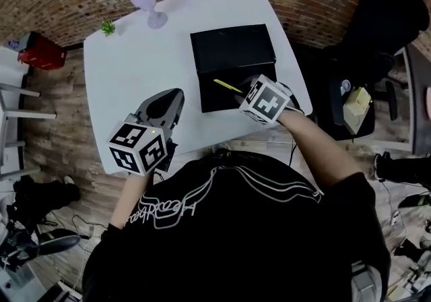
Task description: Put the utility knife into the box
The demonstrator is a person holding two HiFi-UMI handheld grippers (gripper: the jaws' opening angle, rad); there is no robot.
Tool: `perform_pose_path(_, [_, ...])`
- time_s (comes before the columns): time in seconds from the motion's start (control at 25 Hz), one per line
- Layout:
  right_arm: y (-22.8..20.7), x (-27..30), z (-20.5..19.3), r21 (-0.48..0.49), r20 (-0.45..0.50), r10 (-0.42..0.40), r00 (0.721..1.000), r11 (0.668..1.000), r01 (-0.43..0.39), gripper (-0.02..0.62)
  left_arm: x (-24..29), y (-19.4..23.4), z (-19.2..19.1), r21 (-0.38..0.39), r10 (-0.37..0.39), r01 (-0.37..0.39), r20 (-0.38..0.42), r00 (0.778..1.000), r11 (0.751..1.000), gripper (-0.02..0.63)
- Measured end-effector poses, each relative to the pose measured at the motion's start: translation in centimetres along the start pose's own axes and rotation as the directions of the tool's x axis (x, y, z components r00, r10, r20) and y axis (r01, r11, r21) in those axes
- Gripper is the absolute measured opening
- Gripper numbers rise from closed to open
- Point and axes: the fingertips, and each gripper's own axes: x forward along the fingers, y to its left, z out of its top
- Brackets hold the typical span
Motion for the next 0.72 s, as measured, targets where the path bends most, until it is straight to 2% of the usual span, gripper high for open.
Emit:
perform_pose_path(0.2, [-0.3,2.2,-0.5,-0.052,-0.078,0.035,0.996,0.998,-0.039,0.054,-0.1,0.9,-1.2,-0.052,0.051,-0.050,0.024,0.998,0.997,0.031])
perform_pose_path(0.4, [-1.4,3.6,-2.5,-0.102,-0.215,0.000,0.977,0.995,-0.023,0.054,-0.7,1.8,-2.2,-0.103,0.090,-0.086,0.039,0.995,0.991,0.031])
perform_pose_path(0.56, [-1.5,4.0,-2.5,-0.111,-0.231,0.017,0.973,0.993,-0.044,0.054,-1.2,2.7,-2.5,-0.127,0.121,-0.114,0.044,0.992,0.985,0.031])
perform_pose_path(0.72, [-1.4,4.1,-2.5,-0.107,-0.232,0.018,0.973,0.993,-0.044,0.058,-1.5,2.3,-2.0,-0.154,0.115,-0.104,0.064,0.991,0.983,0.032])
